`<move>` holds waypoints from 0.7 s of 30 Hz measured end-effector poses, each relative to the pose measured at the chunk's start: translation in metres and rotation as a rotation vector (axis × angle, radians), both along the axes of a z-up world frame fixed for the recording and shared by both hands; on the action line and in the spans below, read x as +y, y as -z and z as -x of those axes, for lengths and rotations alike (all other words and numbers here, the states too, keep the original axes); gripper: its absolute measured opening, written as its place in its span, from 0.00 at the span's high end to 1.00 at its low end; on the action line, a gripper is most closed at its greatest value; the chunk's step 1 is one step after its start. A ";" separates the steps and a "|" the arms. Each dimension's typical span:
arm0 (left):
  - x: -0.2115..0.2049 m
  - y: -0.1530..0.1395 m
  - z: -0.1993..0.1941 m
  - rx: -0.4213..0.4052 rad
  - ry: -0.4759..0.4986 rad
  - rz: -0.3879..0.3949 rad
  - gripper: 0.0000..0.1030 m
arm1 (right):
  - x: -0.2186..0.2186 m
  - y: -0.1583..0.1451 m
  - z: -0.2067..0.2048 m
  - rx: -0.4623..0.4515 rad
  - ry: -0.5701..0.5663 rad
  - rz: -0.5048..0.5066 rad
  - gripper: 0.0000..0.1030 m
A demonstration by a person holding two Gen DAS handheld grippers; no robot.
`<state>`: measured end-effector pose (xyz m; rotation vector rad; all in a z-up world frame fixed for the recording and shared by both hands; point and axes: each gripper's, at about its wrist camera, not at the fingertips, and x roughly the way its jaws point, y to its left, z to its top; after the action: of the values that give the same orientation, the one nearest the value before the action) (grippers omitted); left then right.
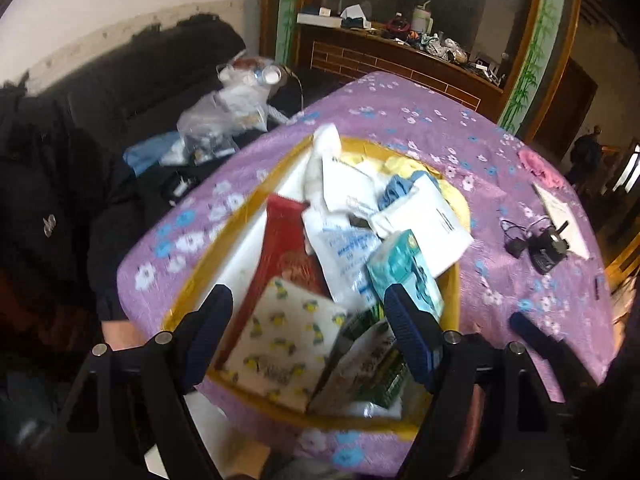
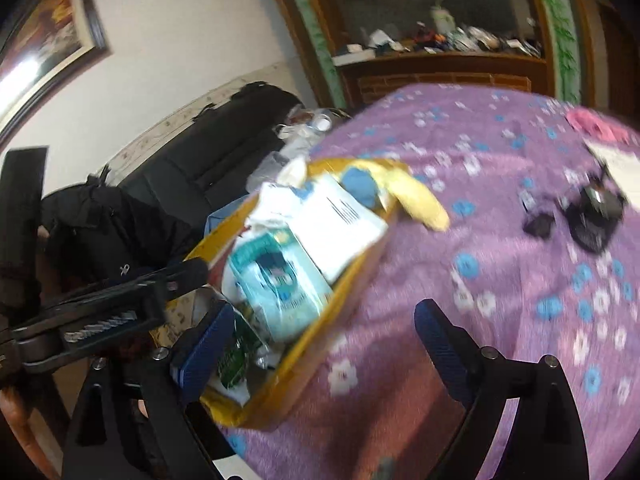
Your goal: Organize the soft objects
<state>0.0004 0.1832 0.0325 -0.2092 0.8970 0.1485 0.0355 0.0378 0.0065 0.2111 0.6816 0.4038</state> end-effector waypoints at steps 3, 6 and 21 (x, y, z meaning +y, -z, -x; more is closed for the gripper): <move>-0.003 -0.001 0.004 -0.001 -0.013 -0.054 0.24 | -0.001 0.001 -0.003 0.045 0.022 -0.003 0.10; -0.006 0.000 0.006 0.002 -0.016 -0.094 0.24 | -0.002 -0.006 0.000 0.037 0.048 0.016 0.10; -0.012 0.003 0.015 0.022 0.010 -0.122 0.24 | -0.013 -0.012 0.006 0.031 0.060 0.004 0.10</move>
<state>-0.0149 0.1709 0.0297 -0.0892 0.9071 0.1958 0.0297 0.0247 0.0182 0.2335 0.7044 0.3421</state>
